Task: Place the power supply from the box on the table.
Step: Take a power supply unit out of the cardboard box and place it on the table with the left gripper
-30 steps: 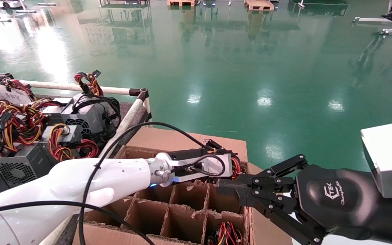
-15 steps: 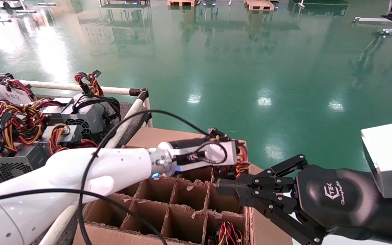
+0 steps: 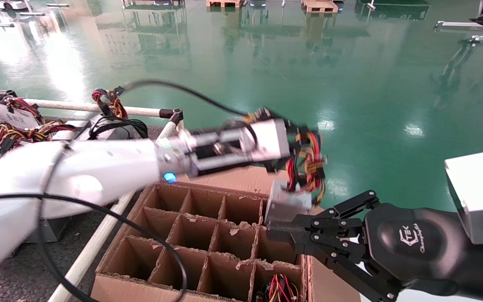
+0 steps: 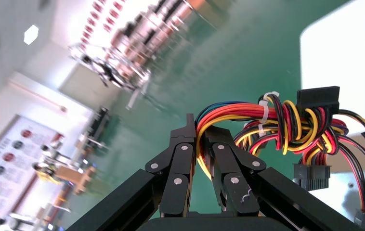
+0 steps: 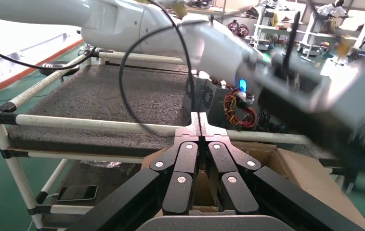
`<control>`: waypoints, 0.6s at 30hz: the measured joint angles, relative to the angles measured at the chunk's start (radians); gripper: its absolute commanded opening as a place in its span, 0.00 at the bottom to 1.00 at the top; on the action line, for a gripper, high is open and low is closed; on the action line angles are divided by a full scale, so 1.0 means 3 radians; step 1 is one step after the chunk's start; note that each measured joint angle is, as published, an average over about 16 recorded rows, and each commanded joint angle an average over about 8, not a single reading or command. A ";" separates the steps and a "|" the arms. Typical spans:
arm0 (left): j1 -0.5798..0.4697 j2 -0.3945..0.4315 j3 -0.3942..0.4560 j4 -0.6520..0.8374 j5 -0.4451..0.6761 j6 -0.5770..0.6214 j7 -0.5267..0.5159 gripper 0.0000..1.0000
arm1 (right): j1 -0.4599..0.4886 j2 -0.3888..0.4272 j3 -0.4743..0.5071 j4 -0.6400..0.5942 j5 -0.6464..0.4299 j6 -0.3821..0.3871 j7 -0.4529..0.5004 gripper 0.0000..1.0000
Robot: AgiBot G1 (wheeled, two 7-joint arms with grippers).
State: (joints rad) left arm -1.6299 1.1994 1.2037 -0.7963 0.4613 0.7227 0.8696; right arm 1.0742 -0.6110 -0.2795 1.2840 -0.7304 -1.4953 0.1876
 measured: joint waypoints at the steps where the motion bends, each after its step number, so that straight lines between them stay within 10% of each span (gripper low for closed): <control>1: -0.0027 -0.0026 -0.0034 -0.0013 -0.0023 0.0027 0.0014 0.00 | 0.0000 0.0000 0.0000 0.0000 0.0000 0.0000 0.0000 0.00; 18: -0.0545 -0.0219 -0.0636 0.0103 0.0036 -0.0007 0.0397 0.00 | 0.0000 0.0000 0.0000 0.0000 0.0000 0.0000 0.0000 0.00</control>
State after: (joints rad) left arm -1.7935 1.1338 1.0129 -0.7655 0.4721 0.7205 0.9887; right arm 1.0742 -0.6110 -0.2795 1.2840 -0.7304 -1.4953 0.1876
